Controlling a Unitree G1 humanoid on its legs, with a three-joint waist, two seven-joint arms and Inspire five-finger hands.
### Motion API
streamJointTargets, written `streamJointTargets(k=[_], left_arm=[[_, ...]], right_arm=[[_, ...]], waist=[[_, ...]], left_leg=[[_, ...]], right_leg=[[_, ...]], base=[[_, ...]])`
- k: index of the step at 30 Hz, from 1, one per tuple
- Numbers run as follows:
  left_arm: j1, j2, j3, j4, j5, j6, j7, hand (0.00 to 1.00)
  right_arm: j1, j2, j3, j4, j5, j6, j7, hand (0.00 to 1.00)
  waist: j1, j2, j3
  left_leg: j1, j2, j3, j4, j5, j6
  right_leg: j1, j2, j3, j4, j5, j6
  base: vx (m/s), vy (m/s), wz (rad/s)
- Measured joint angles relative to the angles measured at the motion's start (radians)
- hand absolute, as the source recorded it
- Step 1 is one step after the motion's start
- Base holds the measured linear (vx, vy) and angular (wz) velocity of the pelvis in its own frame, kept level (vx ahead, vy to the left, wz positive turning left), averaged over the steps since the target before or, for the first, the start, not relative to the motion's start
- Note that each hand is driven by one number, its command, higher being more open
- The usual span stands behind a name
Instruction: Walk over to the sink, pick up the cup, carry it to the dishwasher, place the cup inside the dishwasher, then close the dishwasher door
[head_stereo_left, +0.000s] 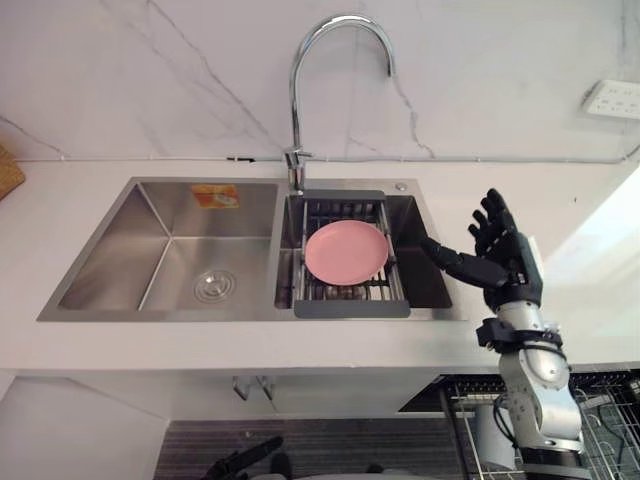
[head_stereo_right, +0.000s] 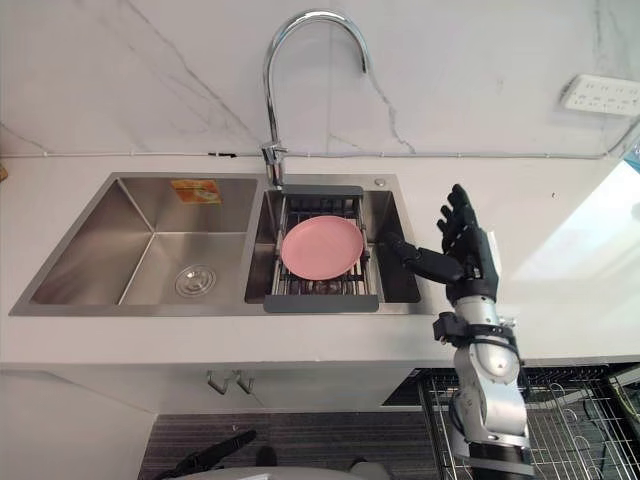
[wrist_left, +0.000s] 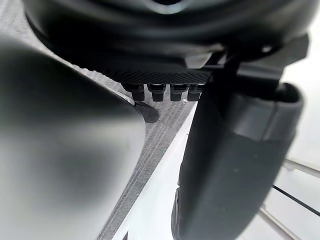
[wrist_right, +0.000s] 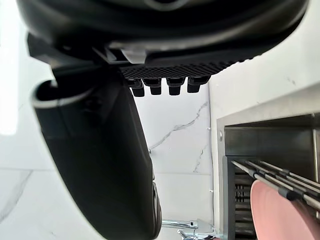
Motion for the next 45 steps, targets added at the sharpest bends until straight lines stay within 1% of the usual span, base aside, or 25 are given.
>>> streamJointTargets(k=[1, 4, 6, 10, 14, 15, 19, 21, 27, 30, 34, 37, 45], left_arm=[[0.000, 0.000, 0.001, -0.001, 0.017, 0.002, -0.003, 1.00], [-0.001, -0.001, 0.001, -0.003, 0.041, 0.005, -0.004, 1.00], [-0.004, 0.000, 0.003, -0.006, 0.080, 0.018, -0.011, 1.00], [-0.007, 0.001, 0.001, -0.007, 0.115, 0.024, -0.018, 1.00], [-0.008, 0.003, 0.001, -0.014, 0.115, 0.057, -0.008, 1.00], [-0.008, 0.004, 0.001, -0.025, 0.115, 0.082, 0.006, 1.00], [-0.013, 0.007, 0.001, -0.030, 0.115, 0.123, 0.031, 1.00], [-0.015, 0.007, 0.001, -0.033, 0.115, 0.133, 0.037, 1.00], [-0.019, 0.007, 0.002, -0.044, 0.144, 0.151, 0.040, 1.00], [-0.019, 0.008, 0.002, -0.052, 0.153, 0.152, 0.039, 1.00], [-0.019, 0.009, 0.002, -0.052, 0.157, 0.153, 0.038, 1.00], [-0.018, 0.009, 0.003, -0.064, 0.180, 0.167, 0.036, 1.00], [-0.015, 0.016, 0.003, -0.069, 0.192, 0.187, 0.029, 1.00]], right_arm=[[-0.012, -0.015, 0.001, 0.000, -0.041, 0.004, 0.022, 1.00], [-0.027, -0.039, 0.009, 0.001, -0.103, 0.008, 0.063, 1.00], [-0.042, -0.053, 0.033, 0.011, -0.179, 0.008, 0.090, 1.00], [-0.080, -0.078, 0.096, 0.090, -0.296, 0.008, 0.131, 1.00], [-0.107, -0.081, 0.126, 0.151, -0.384, 0.008, 0.161, 1.00], [-0.121, -0.086, 0.133, 0.180, -0.409, 0.009, 0.162, 1.00], [-0.156, -0.100, 0.142, 0.253, -0.440, 0.016, 0.158, 1.00], [-0.173, -0.100, 0.148, 0.296, -0.450, 0.016, 0.143, 1.00], [-0.195, -0.097, 0.164, 0.389, -0.535, 0.013, 0.080, 1.00], [-0.210, -0.093, 0.163, 0.426, -0.572, 0.014, 0.053, 1.00], [-0.226, -0.092, 0.164, 0.441, -0.610, 0.015, 0.051, 1.00], [-0.243, -0.092, 0.164, 0.466, -0.636, 0.015, 0.050, 1.00], [-0.276, -0.079, 0.183, 0.483, -0.670, 0.037, 0.032, 1.00]], waist=[[0.000, 0.000, -0.001], [0.000, 0.000, -0.002], [0.000, -0.001, -0.005], [0.001, -0.002, -0.015], [0.002, -0.002, -0.017], [0.002, -0.003, -0.018], [0.003, -0.005, -0.019], [0.005, -0.005, -0.020], [0.012, -0.005, -0.020], [0.022, -0.005, -0.020], [0.023, -0.005, -0.020], [0.026, -0.005, -0.020], [0.030, -0.010, -0.018]], left_leg=[[0.002, 0.001, 0.003, 0.001, -0.001, -0.001], [0.002, 0.002, 0.004, 0.001, -0.001, -0.001], [0.002, 0.001, 0.006, 0.001, -0.001, -0.001], [0.008, 0.001, 0.014, -0.002, -0.001, -0.001], [0.009, 0.001, 0.015, -0.002, -0.001, -0.001], [0.009, 0.000, 0.015, -0.002, -0.001, -0.001], [0.009, -0.001, 0.006, -0.003, -0.001, -0.001], [0.008, -0.002, 0.001, -0.003, -0.001, -0.001], [0.006, -0.007, -0.024, -0.004, 0.000, -0.001], [0.007, -0.009, -0.026, -0.004, 0.000, -0.001], [0.008, -0.012, -0.032, -0.004, 0.001, -0.001], [0.008, -0.016, -0.039, -0.004, 0.001, -0.001], [0.008, -0.022, -0.045, -0.004, 0.002, 0.000]], right_leg=[[0.001, 0.001, 0.001, -0.002, 0.000, 0.000], [0.001, 0.002, 0.001, -0.003, 0.001, 0.000], [0.001, 0.001, 0.003, -0.004, 0.002, 0.000], [0.003, 0.001, 0.010, -0.005, 0.003, 0.000], [0.003, 0.001, 0.010, -0.011, 0.002, 0.003], [0.004, 0.001, 0.008, -0.018, 0.001, 0.004], [0.014, -0.002, -0.013, -0.025, 0.003, 0.007], [0.016, -0.002, -0.018, -0.026, 0.007, 0.002], [0.036, -0.006, -0.053, -0.038, 0.013, 0.004], [0.038, -0.008, -0.057, -0.038, 0.013, 0.004], [0.043, -0.010, -0.063, -0.040, 0.013, 0.004], [0.047, -0.013, -0.070, -0.041, 0.012, 0.005], [0.051, -0.018, -0.076, -0.041, 0.012, 0.007]], base=[[0.01, -0.023, -0.10], [0.00, -0.005, -0.01], [-0.01, -0.001, -0.02], [-0.04, -0.001, -0.06], [-0.04, -0.003, -0.01], [-0.03, -0.006, 0.01], [-0.01, -0.010, 0.06], [0.01, -0.012, 0.09], [0.00, -0.013, 0.12], [-0.02, -0.008, 0.03], [-0.04, -0.012, 0.05], [-0.03, -0.009, 0.07], [-0.01, -0.004, 0.01]])
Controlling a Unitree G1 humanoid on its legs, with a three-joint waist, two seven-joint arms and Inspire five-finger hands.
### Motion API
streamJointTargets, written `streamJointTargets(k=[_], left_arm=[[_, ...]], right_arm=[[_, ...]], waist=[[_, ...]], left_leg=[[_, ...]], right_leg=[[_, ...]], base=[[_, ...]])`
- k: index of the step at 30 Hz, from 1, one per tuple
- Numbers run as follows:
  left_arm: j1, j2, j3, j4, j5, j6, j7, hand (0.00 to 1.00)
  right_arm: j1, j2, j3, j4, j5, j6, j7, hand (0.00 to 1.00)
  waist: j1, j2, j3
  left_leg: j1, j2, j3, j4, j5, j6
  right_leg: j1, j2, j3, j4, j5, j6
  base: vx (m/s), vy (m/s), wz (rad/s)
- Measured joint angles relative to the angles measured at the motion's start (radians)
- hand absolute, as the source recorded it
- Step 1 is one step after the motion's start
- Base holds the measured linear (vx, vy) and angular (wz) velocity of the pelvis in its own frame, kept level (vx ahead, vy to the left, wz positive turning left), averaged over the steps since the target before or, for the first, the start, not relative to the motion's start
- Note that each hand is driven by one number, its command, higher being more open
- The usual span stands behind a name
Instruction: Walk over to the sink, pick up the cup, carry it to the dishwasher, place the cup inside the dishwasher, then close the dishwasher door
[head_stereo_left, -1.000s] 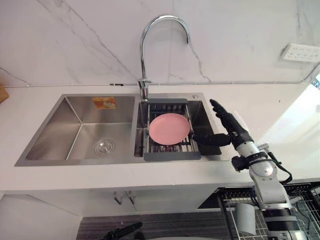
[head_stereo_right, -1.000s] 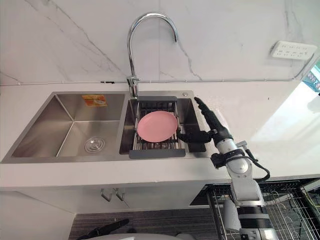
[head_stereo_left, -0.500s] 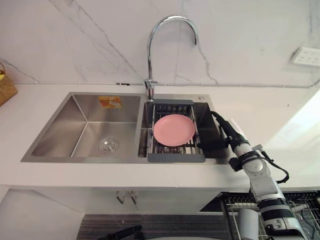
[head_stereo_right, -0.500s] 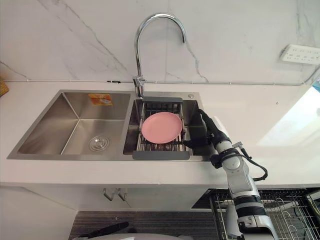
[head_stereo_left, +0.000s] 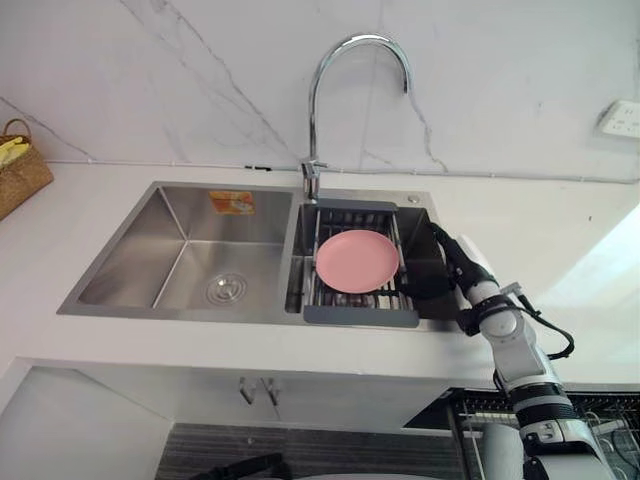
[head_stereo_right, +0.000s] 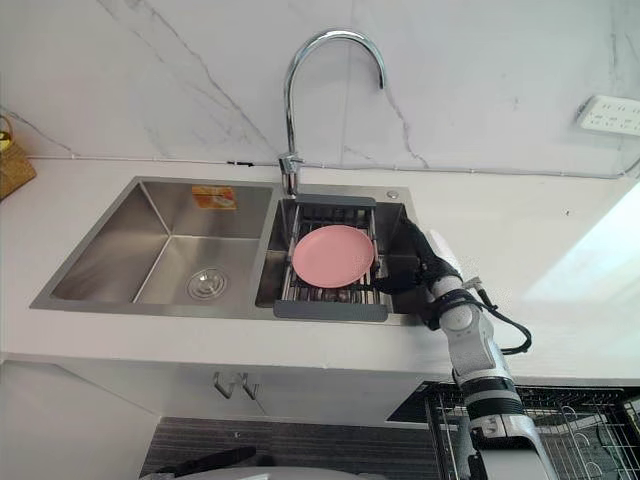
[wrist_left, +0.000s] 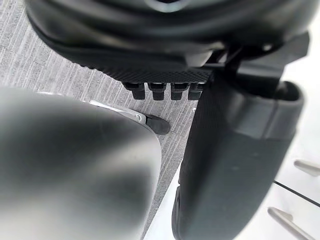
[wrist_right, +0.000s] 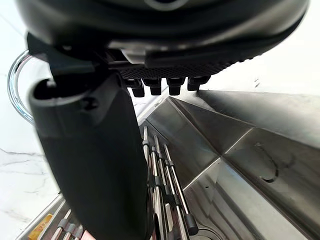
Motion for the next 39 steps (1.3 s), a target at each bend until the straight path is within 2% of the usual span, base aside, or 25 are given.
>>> streamJointTargets(k=[6, 8, 15, 19, 25, 32, 39], left_arm=[[0.016, 0.009, -0.002, -0.003, 0.012, 0.008, 0.000, 1.00], [0.022, 0.009, 0.000, -0.009, 0.014, 0.007, 0.000, 1.00], [0.026, 0.014, -0.001, -0.011, -0.002, 0.008, -0.006, 1.00], [0.029, 0.019, -0.001, -0.028, -0.002, 0.009, -0.006, 1.00], [0.031, 0.021, -0.001, -0.041, -0.002, 0.009, -0.008, 1.00], [0.028, 0.026, -0.001, -0.047, 0.000, 0.009, -0.012, 1.00], [0.025, 0.029, -0.001, -0.045, 0.019, 0.008, -0.032, 1.00]], right_arm=[[-0.007, 0.006, 0.019, 0.000, -0.028, 0.000, -0.001, 1.00], [-0.010, 0.006, 0.024, 0.000, -0.107, -0.003, -0.001, 1.00], [-0.062, 0.006, 0.111, 0.000, -0.360, -0.079, 0.004, 1.00], [-0.093, 0.005, 0.163, 0.026, -0.410, -0.104, 0.004, 1.00], [-0.117, 0.004, 0.216, 0.077, -0.491, -0.118, -0.004, 1.00], [-0.166, -0.001, 0.255, 0.111, -0.517, -0.114, -0.028, 1.00], [-0.187, 0.003, 0.295, 0.150, -0.517, -0.066, -0.079, 1.00]], waist=[[0.018, -0.004, 0.002], [0.026, -0.005, 0.003], [0.026, -0.014, 0.009], [0.030, -0.023, 0.015], [0.053, -0.023, 0.020], [0.053, -0.025, 0.039], [0.056, -0.029, 0.044]], left_leg=[[0.000, -0.001, -0.005, 0.000, 0.001, 0.000], [-0.001, -0.004, -0.012, 0.000, 0.002, 0.002], [-0.001, -0.014, -0.022, 0.000, 0.003, 0.004], [-0.008, -0.022, -0.035, 0.000, 0.005, 0.006], [-0.008, -0.030, -0.039, 0.000, 0.006, 0.007], [-0.006, -0.034, -0.039, 0.000, 0.006, 0.008], [0.003, -0.034, -0.039, 0.000, 0.005, 0.009]], right_leg=[[0.002, -0.001, -0.006, 0.000, 0.000, 0.000], [0.006, -0.004, -0.014, 0.000, -0.001, 0.001], [0.012, -0.014, -0.025, -0.001, -0.002, 0.008], [0.013, -0.020, -0.038, -0.001, -0.002, 0.013], [0.016, -0.028, -0.043, 0.001, -0.002, 0.019], [0.017, -0.033, -0.043, 0.006, -0.002, 0.021], [0.029, -0.032, -0.044, 0.006, -0.005, 0.025]], base=[[-0.01, -0.007, 0.02], [-0.02, -0.013, 0.10], [-0.02, -0.005, 0.05], [-0.02, -0.005, 0.10], [-0.01, -0.002, 0.02], [-0.03, -0.001, 0.01], [0.00, 0.000, 0.00]])
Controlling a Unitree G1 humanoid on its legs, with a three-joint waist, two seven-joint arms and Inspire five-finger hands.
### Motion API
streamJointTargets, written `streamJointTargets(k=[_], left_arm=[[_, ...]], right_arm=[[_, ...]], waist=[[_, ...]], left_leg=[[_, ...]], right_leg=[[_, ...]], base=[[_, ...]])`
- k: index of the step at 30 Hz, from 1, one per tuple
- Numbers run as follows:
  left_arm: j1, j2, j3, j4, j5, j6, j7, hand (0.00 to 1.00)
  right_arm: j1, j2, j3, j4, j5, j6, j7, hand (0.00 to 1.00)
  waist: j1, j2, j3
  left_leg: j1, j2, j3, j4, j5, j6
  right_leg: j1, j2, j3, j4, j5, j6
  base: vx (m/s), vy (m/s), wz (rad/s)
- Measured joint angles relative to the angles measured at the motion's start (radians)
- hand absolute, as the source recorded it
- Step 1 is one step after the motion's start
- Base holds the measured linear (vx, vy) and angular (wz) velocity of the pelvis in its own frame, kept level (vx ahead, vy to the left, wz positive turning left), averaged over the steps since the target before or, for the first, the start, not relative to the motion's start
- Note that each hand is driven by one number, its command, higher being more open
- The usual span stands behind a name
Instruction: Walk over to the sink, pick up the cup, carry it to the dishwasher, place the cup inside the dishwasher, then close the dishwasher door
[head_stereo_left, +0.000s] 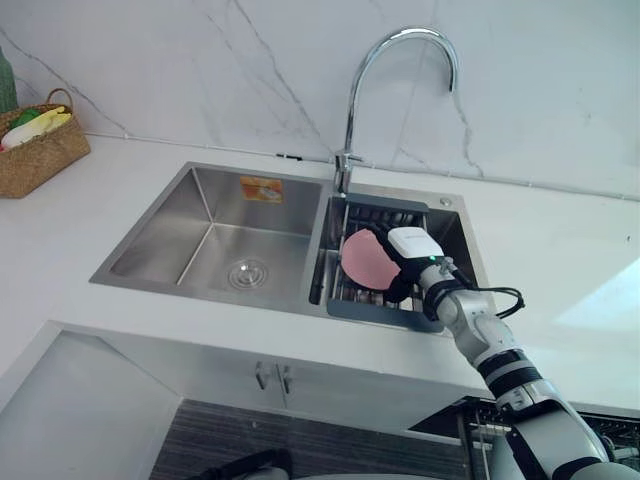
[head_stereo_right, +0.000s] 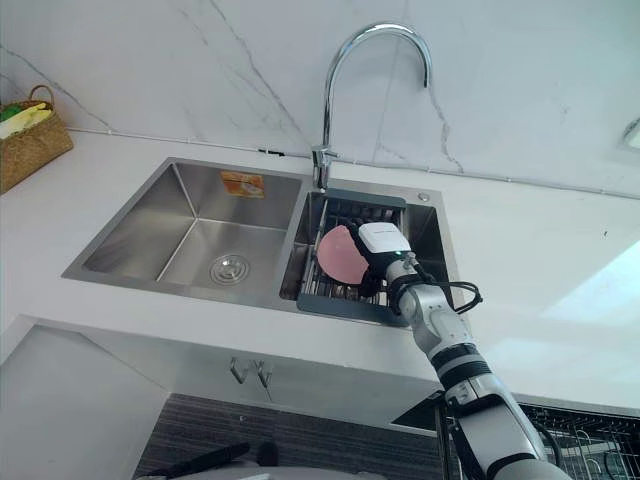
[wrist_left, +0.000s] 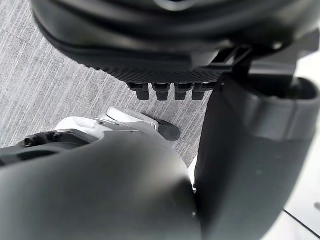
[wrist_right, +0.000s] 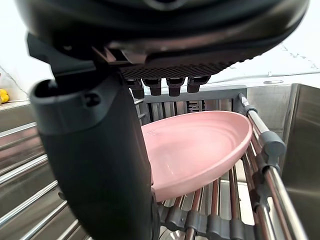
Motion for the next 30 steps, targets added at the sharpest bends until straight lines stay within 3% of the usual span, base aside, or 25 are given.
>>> streamJointTargets(k=[9, 15, 16, 30], left_arm=[[-0.007, 0.005, 0.002, 0.002, 0.009, -0.016, -0.025, 1.00], [-0.007, 0.004, 0.023, 0.010, 0.019, -0.018, -0.080, 1.00], [-0.007, 0.004, 0.024, 0.011, 0.019, -0.018, -0.082, 1.00], [-0.008, 0.004, 0.041, 0.021, 0.019, -0.019, -0.103, 1.00]], right_arm=[[0.010, 0.012, 0.023, 0.074, -0.019, 0.008, -0.222, 1.00], [0.034, 0.015, 0.023, 0.074, -0.027, 0.003, -0.291, 1.00], [0.039, 0.015, 0.023, 0.074, -0.027, -0.001, -0.303, 0.00], [0.051, -0.005, 0.024, 0.111, -0.046, -0.005, -0.303, 0.00]], waist=[[0.007, -0.007, 0.018], [0.007, -0.006, 0.018], [0.007, -0.005, 0.019], [0.016, 0.001, 0.022]], left_leg=[[0.002, -0.001, 0.008, 0.000, -0.004, 0.005], [0.000, -0.002, 0.007, 0.000, -0.004, 0.006], [0.000, -0.002, 0.007, 0.000, -0.004, 0.006], [0.000, -0.002, 0.006, 0.000, -0.004, 0.006]], right_leg=[[0.002, -0.001, -0.003, 0.009, -0.007, 0.006], [0.001, -0.002, -0.005, 0.009, -0.007, 0.007], [0.001, -0.002, -0.004, 0.009, -0.007, 0.007], [0.001, -0.003, -0.010, 0.010, -0.013, -0.001]], base=[[-0.03, -0.004, 0.01], [0.00, 0.000, 0.00], [0.00, 0.000, 0.00], [0.00, 0.000, 0.02]])
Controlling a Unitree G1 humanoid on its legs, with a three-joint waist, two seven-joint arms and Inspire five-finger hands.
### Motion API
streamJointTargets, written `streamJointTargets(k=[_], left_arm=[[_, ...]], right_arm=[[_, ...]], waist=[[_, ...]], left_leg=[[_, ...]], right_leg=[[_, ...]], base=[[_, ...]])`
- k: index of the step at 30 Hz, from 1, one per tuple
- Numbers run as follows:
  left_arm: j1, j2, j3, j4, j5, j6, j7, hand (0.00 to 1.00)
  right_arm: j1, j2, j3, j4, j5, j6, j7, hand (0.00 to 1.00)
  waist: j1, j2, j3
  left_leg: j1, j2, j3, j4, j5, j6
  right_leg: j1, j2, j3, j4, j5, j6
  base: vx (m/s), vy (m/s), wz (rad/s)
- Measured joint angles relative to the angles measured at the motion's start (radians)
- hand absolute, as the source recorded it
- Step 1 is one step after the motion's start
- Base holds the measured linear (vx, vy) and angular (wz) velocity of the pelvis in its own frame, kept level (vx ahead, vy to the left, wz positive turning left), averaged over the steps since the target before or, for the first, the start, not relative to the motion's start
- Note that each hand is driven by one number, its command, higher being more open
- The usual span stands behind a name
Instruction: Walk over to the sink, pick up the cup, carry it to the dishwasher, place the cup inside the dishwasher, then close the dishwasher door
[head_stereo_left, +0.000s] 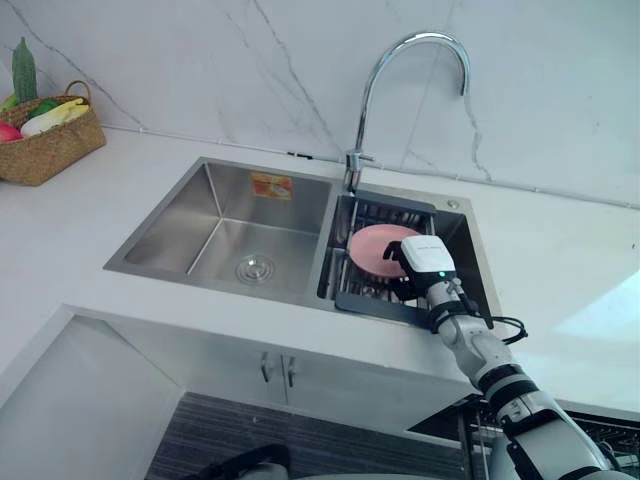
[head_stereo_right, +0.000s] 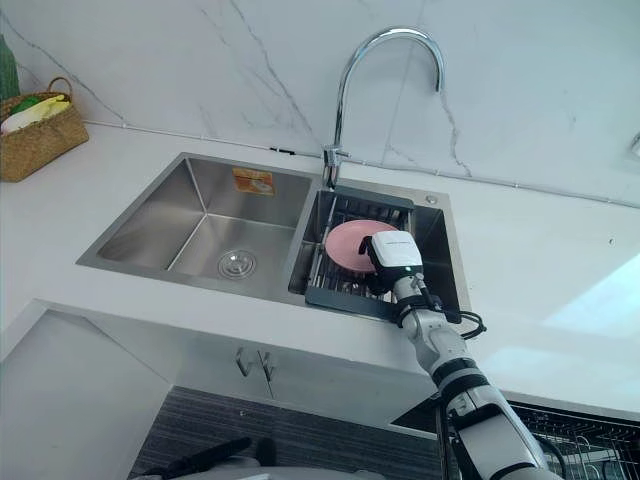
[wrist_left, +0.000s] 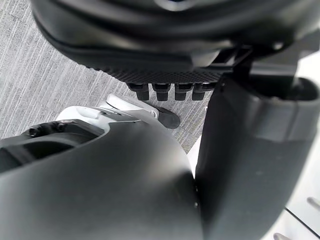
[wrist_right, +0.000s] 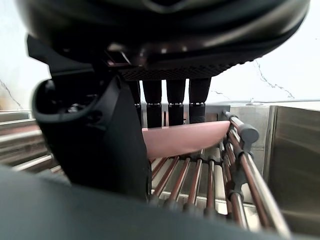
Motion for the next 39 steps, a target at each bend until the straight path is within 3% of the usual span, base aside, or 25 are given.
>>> streamJointTargets(k=[5, 17, 25, 30, 39], left_arm=[[-0.002, 0.000, 0.000, 0.004, 0.000, 0.000, 0.001, 1.00], [-0.017, 0.000, -0.001, 0.025, 0.000, 0.000, 0.003, 1.00], [-0.016, -0.004, 0.000, 0.025, 0.000, -0.003, -0.002, 1.00], [-0.001, -0.006, 0.000, 0.025, 0.000, -0.024, -0.014, 1.00], [0.020, -0.018, -0.005, 0.026, 0.004, -0.055, -0.014, 1.00]], right_arm=[[-0.001, -0.013, 0.001, -0.002, -0.040, -0.067, -0.013, 0.00], [-0.018, -0.016, 0.000, -0.002, -0.041, -0.066, -0.090, 0.00], [-0.018, -0.066, 0.001, -0.024, -0.082, -0.120, -0.124, 0.00], [-0.007, -0.168, -0.011, -0.207, -0.080, -0.173, -0.170, 0.00], [0.115, -0.198, -0.285, -0.537, -0.013, -0.195, -0.193, 0.00]], waist=[[0.000, 0.001, -0.001], [0.000, -0.001, -0.005], [-0.002, 0.011, 0.000], [-0.024, 0.021, -0.001], [-0.054, 0.031, -0.015]], left_leg=[[-0.001, 0.001, 0.000, 0.000, 0.001, -0.001], [0.004, 0.001, 0.002, 0.000, 0.005, -0.002], [0.005, 0.001, 0.014, 0.000, 0.003, -0.004], [0.003, 0.001, 0.025, 0.001, 0.001, -0.001], [0.011, 0.012, 0.085, 0.005, -0.008, 0.004]], right_leg=[[0.001, 0.001, -0.001, 0.000, -0.001, 0.001], [0.005, 0.000, -0.006, 0.001, 0.002, 0.001], [-0.001, -0.001, 0.006, 0.003, 0.002, 0.001], [-0.009, -0.002, 0.017, 0.003, 0.002, 0.001], [-0.034, 0.004, 0.080, 0.004, 0.015, 0.000]], base=[[0.00, 0.000, 0.00], [0.00, 0.000, 0.01], [0.00, 0.000, -0.04], [0.00, -0.002, -0.06], [0.01, -0.004, -0.19]])
